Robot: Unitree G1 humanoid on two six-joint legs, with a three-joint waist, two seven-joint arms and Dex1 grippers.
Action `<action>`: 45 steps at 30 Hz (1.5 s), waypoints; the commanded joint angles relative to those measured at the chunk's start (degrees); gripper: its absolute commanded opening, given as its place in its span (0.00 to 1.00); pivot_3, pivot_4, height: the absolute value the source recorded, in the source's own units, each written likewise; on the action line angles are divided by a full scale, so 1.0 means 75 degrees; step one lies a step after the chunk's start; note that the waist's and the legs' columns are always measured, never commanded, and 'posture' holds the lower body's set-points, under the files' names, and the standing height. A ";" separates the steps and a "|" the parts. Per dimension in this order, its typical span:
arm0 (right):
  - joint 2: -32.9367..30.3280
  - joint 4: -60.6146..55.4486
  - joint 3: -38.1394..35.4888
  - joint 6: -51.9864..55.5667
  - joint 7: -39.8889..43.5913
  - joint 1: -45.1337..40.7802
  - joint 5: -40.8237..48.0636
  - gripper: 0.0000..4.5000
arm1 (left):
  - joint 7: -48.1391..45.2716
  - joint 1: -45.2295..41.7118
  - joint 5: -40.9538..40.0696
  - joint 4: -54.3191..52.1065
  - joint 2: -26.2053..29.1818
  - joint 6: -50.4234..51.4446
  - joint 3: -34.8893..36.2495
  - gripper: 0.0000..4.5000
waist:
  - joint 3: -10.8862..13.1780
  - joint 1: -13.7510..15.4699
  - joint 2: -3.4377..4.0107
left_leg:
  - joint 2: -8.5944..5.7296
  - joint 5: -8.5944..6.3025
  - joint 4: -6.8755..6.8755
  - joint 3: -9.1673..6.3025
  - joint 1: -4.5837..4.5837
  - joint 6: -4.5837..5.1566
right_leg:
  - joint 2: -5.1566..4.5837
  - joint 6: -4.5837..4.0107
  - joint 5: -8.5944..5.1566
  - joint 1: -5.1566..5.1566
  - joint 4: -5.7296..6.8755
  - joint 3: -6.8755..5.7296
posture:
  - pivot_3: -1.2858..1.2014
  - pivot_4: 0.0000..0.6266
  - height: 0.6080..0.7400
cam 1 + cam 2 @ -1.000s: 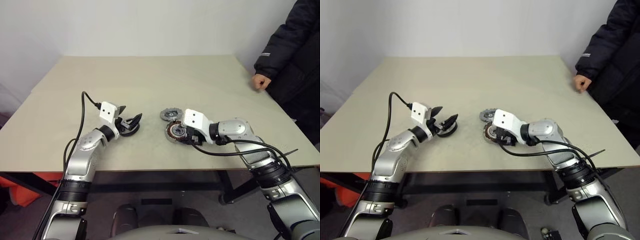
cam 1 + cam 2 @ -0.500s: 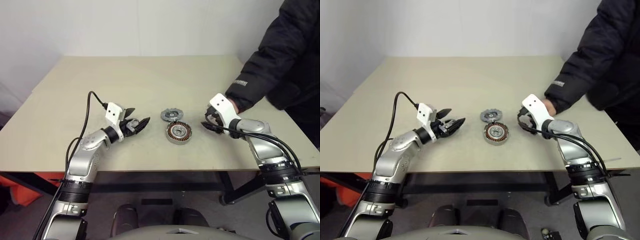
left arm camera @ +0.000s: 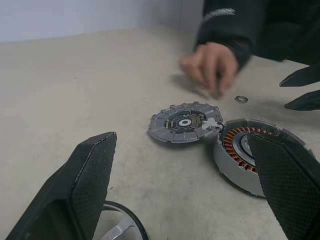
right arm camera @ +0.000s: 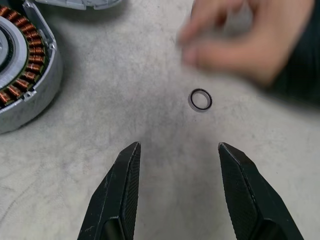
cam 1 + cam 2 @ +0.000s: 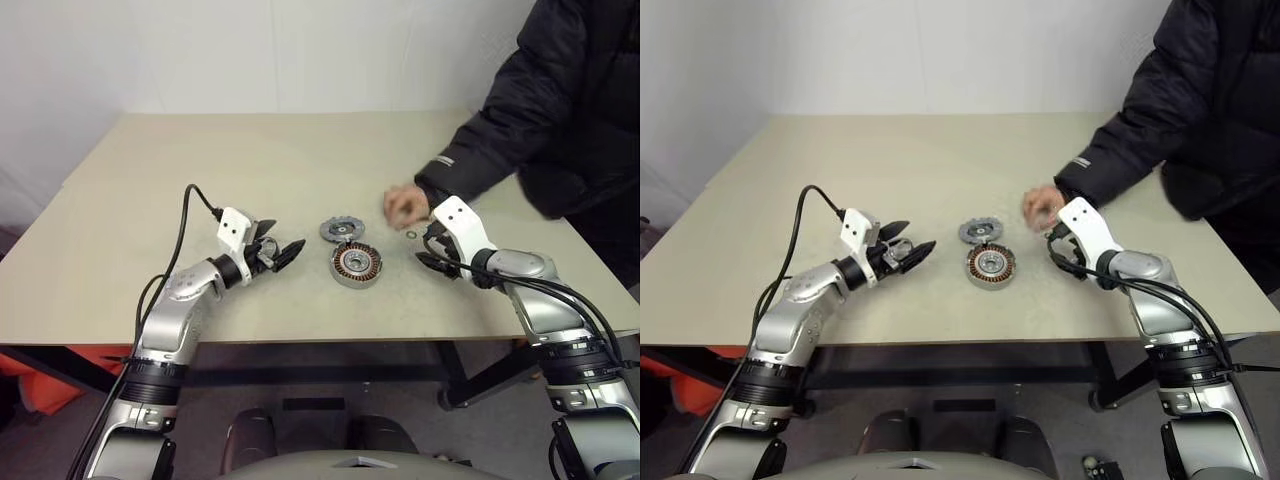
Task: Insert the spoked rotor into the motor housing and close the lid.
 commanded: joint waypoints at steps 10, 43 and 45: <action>0.0623 0.0078 0.0064 -0.0559 -0.0151 -0.0777 0.0242 0.61 | 0.0151 -0.0092 0.0049 -0.0232 0.0057 -0.0153 0.0105 0.98 | -0.0002 -0.0018 0.0003 | 0.0000 0.0001 -0.0007 0.0001 0.0003 -0.0001 | 0.0001 0.0000 0.0000 -0.0002 0.0001 0.0000 | 0.52 0.00 1.00; 0.1778 0.3484 -0.0717 -0.0990 -0.2703 -0.1880 0.0058 0.61 | 0.0277 0.0029 0.0054 -0.0315 0.0121 -0.0182 0.0092 0.98 | -0.0003 -0.0019 0.0006 | -0.0003 0.0005 -0.0027 0.0003 -0.0002 -0.0010 | -0.0002 -0.0006 0.0002 -0.0011 0.0000 0.0004 | 0.52 0.00 1.00; 0.1812 0.3489 -0.0788 -0.0883 -0.2706 -0.1850 0.0138 0.61 | 0.0281 0.0033 0.0060 -0.0319 0.0123 -0.0182 0.0089 0.98 | -0.0003 -0.0020 0.0006 | -0.0003 0.0005 -0.0027 0.0003 -0.0002 -0.0010 | -0.0002 -0.0005 0.0002 -0.0011 0.0001 0.0004 | 0.52 0.00 1.00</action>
